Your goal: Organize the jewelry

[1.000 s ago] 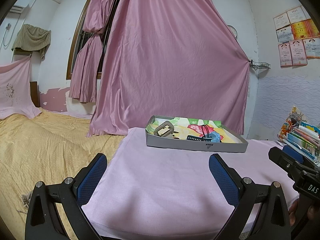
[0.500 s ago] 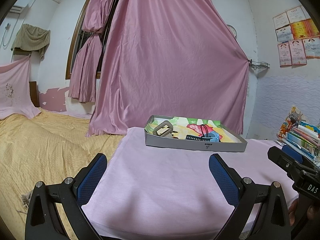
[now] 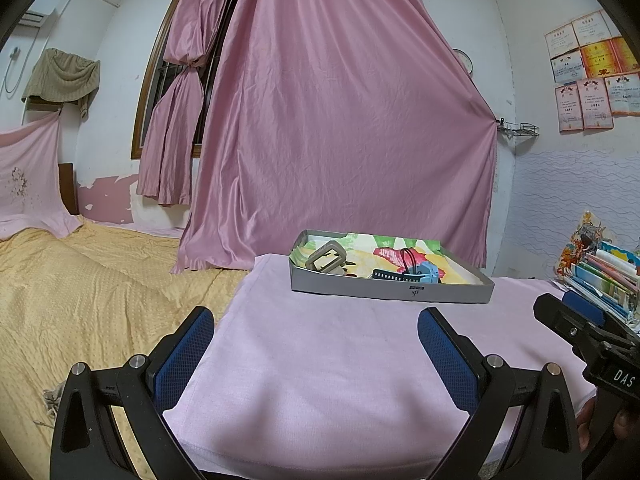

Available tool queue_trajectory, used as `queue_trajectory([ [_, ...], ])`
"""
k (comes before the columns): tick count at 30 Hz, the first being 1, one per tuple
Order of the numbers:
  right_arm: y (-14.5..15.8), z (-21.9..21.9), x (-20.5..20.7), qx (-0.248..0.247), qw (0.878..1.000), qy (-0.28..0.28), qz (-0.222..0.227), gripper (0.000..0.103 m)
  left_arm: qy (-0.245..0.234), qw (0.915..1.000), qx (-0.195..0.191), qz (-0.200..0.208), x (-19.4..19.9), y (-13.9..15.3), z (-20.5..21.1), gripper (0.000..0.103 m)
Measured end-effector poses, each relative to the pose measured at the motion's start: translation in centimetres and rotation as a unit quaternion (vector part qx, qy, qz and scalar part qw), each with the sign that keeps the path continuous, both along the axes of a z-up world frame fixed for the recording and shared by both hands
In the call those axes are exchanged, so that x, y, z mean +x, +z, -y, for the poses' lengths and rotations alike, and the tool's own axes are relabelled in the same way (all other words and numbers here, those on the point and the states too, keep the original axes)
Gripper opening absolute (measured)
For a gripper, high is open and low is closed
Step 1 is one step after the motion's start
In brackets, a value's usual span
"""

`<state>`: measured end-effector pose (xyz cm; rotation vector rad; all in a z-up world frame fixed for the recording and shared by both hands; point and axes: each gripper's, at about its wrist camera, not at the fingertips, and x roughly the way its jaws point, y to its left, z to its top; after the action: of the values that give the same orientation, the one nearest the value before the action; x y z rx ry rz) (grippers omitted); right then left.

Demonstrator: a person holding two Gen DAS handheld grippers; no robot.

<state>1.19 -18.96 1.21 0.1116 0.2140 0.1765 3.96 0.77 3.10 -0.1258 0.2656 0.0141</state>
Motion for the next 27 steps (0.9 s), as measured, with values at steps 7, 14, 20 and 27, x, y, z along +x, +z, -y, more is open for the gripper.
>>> queue_trajectory([
  [7,-0.02,0.01,-0.05,0.000,1.000,0.001,-0.001,0.099,0.000,1.0000,0.000,0.000,0.01,0.01,0.03,0.102],
  [14,-0.03,-0.01,-0.08,0.001,1.000,0.002,-0.002,0.099,0.000,1.0000,0.000,0.000,0.01,0.00,0.08,0.102],
  [20,0.00,0.00,-0.08,0.001,1.000,0.002,-0.002,0.099,0.000,1.0000,0.001,0.000,0.00,0.00,0.10,0.102],
  [27,-0.01,-0.01,-0.19,0.002,1.000,0.002,-0.002,0.099,0.000,1.0000,0.001,0.000,0.02,0.05,0.19,0.102],
])
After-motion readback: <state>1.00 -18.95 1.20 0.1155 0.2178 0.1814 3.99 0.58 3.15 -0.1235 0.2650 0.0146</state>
